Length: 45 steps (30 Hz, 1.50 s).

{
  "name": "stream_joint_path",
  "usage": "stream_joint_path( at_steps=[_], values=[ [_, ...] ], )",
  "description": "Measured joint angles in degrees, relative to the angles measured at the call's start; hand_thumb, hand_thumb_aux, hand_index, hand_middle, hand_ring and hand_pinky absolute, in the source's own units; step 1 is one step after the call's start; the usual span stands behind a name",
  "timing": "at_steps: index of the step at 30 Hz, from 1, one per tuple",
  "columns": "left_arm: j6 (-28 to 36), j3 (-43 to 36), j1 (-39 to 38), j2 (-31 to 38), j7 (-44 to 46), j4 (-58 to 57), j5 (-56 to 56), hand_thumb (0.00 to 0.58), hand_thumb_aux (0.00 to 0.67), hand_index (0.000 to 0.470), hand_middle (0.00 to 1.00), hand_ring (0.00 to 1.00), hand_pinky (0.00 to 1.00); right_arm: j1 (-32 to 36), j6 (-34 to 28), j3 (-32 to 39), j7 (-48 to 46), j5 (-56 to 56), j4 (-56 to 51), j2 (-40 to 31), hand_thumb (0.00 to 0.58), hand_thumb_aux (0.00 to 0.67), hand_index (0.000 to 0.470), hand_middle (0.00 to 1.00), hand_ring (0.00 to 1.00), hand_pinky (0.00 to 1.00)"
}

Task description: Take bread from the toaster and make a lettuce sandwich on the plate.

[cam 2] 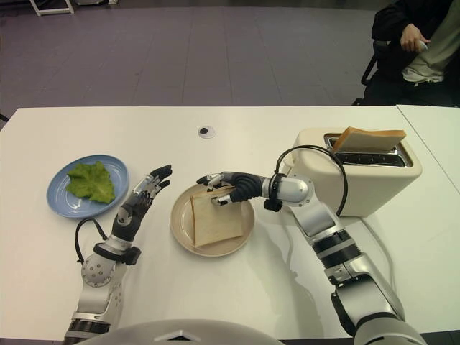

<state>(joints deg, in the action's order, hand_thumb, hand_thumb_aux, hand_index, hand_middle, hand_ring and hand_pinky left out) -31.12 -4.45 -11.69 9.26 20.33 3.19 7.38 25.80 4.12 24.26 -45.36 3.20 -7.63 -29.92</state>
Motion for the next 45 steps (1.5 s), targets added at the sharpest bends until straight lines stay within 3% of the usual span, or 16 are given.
stream_joint_path(
  at_steps=[1,2,3,4,11,15,20,23,26,33,45],
  values=[
    [0.0,0.0,-0.1,0.0,0.0,0.4,0.0,0.0,0.0,0.0,0.0,0.0,0.0,-0.2,0.4,0.0,0.1,-0.4,0.0,0.4,0.47,0.378,0.265,0.0,0.0,0.0],
    [0.0,-0.1,-0.2,0.0,0.0,0.6,0.0,0.0,0.0,0.0,0.0,0.0,0.0,-0.2,0.8,-0.1,0.2,-1.1,0.0,0.7,0.346,0.244,0.171,0.0,0.0,0.0],
    [0.0,-0.1,-0.4,-0.1,0.0,0.8,0.1,0.0,0.0,0.0,0.0,0.0,0.0,-0.3,1.1,-0.1,0.4,-1.6,0.1,0.9,0.058,0.034,0.024,0.0,0.0,0.0],
    [0.0,-0.1,-0.6,-0.1,0.0,0.9,0.1,0.0,0.0,0.0,0.0,0.0,0.0,-0.4,1.3,-0.2,0.5,-2.0,0.1,1.1,0.0,0.0,0.0,0.0,0.0,0.0],
    [0.7,0.5,-1.1,0.1,0.0,3.2,1.4,0.0,0.0,0.0,0.0,0.0,0.0,-1.6,2.4,-2.3,2.4,-3.2,1.5,3.0,0.0,0.0,0.0,0.0,0.0,0.0],
    [4.5,6.1,-0.7,2.7,-3.1,9.4,0.4,0.0,0.0,0.0,0.0,0.0,0.0,-2.9,2.4,-5.6,3.4,-2.5,4.0,3.4,0.0,0.0,0.0,0.0,0.0,0.0],
    [9.6,14.2,8.2,21.3,-14.7,2.6,-32.1,0.0,0.0,0.0,0.0,0.0,0.0,-7.5,3.7,-12.5,4.1,3.9,9.4,3.8,0.0,0.0,0.0,0.0,0.0,0.0],
    [11.7,13.3,15.8,32.1,-21.2,-14.0,-43.9,0.0,0.0,0.0,0.0,0.0,0.0,-11.1,4.4,-15.5,4.9,7.3,12.9,4.2,0.0,0.0,0.0,0.0,0.0,0.0],
    [14.3,9.0,20.4,37.8,-29.2,-29.4,-52.4,0.0,0.0,0.0,0.0,0.0,0.0,-12.7,4.5,-15.8,4.8,8.1,14.0,5.0,0.0,0.0,0.0,0.0,0.0,0.0],
    [14.9,-0.5,24.9,38.5,-37.6,-45.2,-56.3,0.0,0.0,0.0,0.0,0.0,0.0,-13.5,4.8,-16.4,4.3,8.9,14.2,5.2,0.0,0.0,0.0,0.0,0.0,0.0],
    [13.6,-5.9,26.2,37.9,-41.6,-49.3,-53.9,0.0,0.0,0.0,0.0,0.0,0.0,-13.5,5.1,-16.8,3.6,9.0,13.3,5.9,0.0,0.0,0.0,0.0,0.0,0.0]
  ],
)
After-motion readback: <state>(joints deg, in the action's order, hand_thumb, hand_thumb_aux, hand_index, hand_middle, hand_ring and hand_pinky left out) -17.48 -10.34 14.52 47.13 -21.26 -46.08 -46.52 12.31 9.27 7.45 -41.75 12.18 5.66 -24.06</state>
